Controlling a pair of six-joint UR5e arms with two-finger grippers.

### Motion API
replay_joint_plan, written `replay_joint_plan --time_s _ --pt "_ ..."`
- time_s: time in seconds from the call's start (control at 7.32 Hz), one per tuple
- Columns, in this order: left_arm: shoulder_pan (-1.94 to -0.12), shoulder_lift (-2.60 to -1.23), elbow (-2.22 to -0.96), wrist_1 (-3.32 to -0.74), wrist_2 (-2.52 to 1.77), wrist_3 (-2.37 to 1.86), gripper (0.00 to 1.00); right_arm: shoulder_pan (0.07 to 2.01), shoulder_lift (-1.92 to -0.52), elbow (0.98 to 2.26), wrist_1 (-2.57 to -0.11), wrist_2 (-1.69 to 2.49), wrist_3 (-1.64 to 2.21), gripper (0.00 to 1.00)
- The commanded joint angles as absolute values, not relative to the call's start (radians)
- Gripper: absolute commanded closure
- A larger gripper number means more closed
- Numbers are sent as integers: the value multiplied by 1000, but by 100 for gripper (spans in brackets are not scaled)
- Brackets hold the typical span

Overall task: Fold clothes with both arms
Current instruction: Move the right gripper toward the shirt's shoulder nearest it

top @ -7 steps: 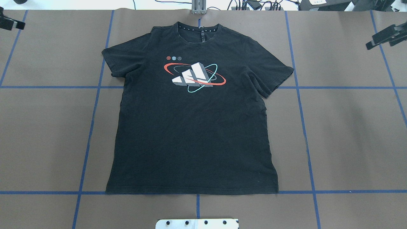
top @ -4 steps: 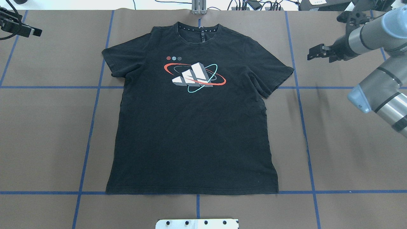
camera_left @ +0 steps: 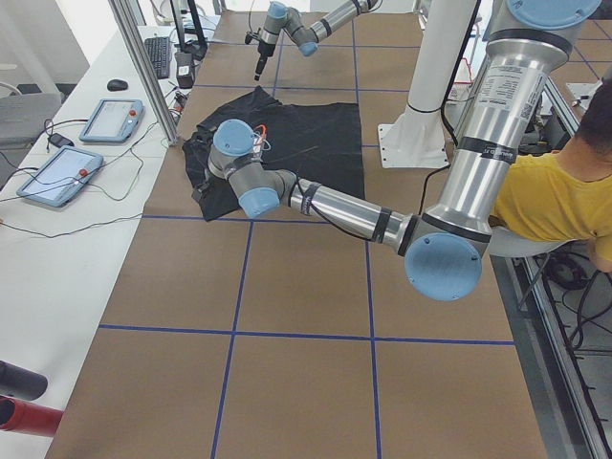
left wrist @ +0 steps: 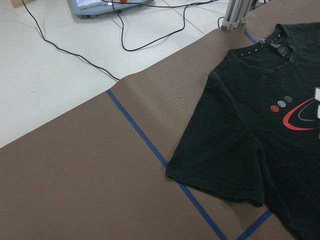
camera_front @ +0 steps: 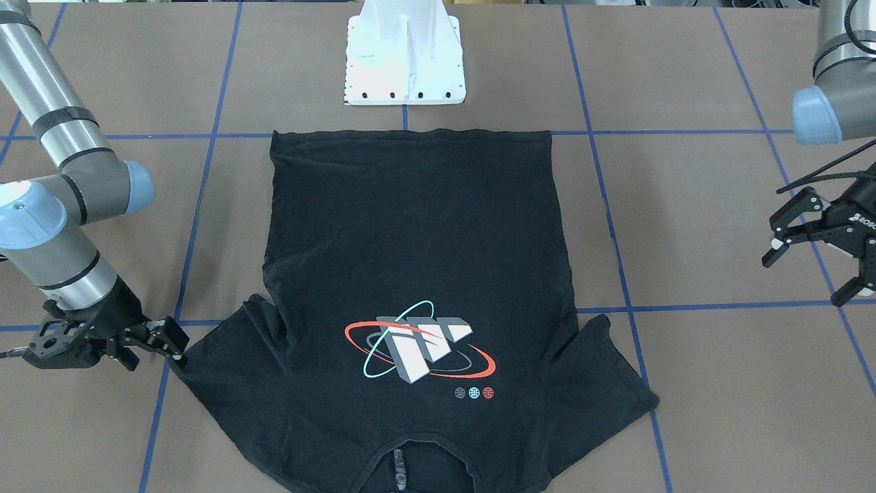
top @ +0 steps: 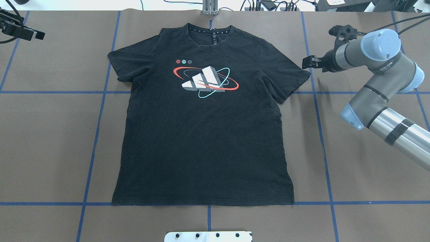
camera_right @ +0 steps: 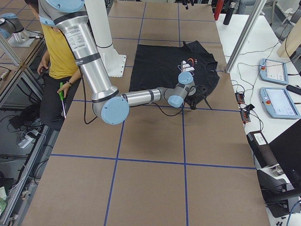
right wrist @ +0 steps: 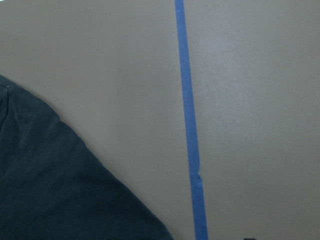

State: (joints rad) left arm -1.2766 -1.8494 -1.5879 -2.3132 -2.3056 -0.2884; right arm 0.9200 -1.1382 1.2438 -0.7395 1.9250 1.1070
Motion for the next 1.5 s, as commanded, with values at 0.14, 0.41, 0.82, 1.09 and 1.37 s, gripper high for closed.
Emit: replay_joint_plan --time_s 0.14,0.41,0.82,1.09,1.37 --pt "-1275 -1847 -1588 -2313 -2306 -288 0 885 -1129 1229 -726 1885 1120 41" --pt "-1275 -1845 -1588 -2313 -2306 -288 0 876 -1132 1230 -724 1869 1120 58" --pt "-1275 -1845 -1588 -2313 -2306 -288 0 880 -1138 1244 -723 1873 1121 100" --pt "-1275 -1847 -1588 -2313 -2306 -288 0 899 -1128 1284 -724 1878 1123 100" --pt "-1275 -1845 -1588 -2313 -2306 -288 0 900 -1079 1310 -751 1879 1188 100"
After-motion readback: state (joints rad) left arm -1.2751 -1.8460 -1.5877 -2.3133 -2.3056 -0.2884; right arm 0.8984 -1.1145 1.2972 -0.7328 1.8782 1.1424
